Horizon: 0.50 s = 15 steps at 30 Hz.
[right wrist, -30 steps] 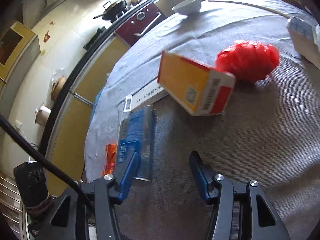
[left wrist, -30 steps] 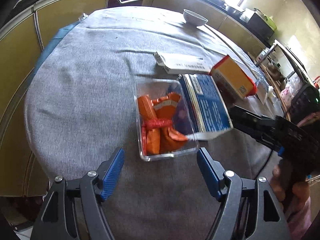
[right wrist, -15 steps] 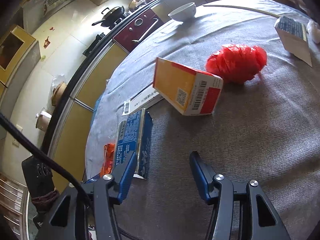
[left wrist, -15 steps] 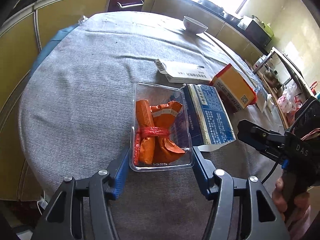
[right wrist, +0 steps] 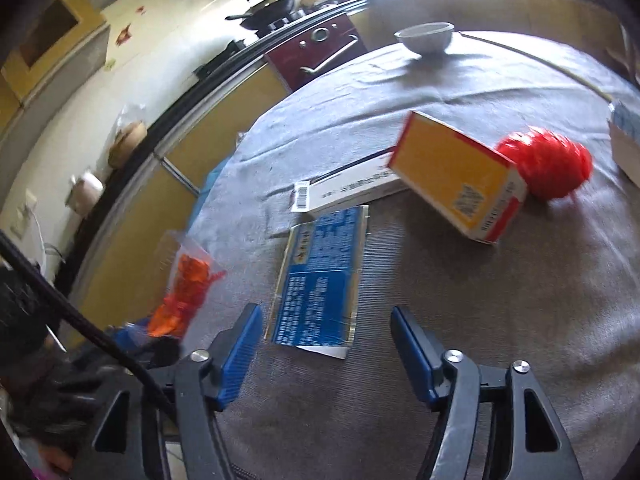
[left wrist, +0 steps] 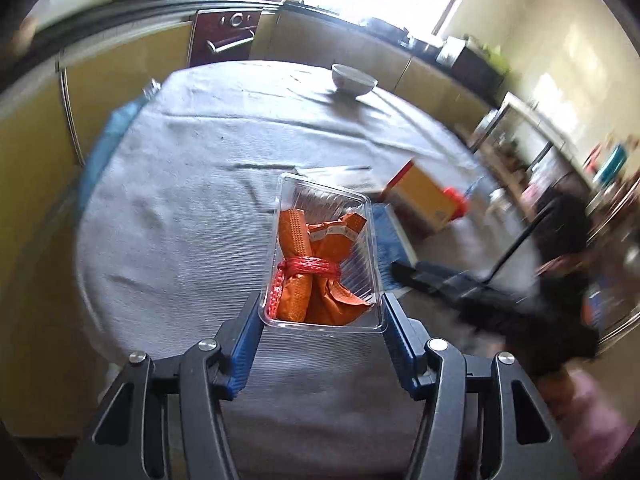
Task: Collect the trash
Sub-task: 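Lift and tip the clear tray with the left tool to empty the orange snacks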
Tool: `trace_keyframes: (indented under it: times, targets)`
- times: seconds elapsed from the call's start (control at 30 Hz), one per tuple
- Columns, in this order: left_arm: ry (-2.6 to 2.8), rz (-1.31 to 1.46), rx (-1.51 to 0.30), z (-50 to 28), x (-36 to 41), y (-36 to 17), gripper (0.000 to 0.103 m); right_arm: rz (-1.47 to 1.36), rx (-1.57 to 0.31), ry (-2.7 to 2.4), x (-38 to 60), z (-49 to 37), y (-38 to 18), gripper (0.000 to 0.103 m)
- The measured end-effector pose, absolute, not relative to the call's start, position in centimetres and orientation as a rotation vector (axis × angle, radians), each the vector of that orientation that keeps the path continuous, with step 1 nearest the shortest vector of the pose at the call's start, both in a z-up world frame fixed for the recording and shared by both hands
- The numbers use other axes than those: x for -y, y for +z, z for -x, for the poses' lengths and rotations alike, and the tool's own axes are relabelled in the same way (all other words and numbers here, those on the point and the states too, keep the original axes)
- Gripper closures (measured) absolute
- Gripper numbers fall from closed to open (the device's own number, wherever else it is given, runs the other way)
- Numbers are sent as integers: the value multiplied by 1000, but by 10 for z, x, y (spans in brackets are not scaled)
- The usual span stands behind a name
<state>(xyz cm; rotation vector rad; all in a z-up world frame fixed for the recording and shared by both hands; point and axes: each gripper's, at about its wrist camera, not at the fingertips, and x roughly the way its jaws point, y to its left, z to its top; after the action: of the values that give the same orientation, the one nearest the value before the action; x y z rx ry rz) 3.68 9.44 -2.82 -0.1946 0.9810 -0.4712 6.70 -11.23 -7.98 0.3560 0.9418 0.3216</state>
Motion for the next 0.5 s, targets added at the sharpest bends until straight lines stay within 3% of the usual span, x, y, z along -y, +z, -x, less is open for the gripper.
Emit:
trace_keyframes:
  times: [0.33,0.43,0.5]
  targets:
    - [-657,740,-1171,-55,-129,-79,43,-219,-931,262,92,-76,-93,29]
    - [-668,895,-1217,-55,-136,-100,43,-232,-916,265,99,-75,-94,47]
    - [-670,988,-1243,-55,-137,-112,43,-245,-898,230,111,-74,-91,48]
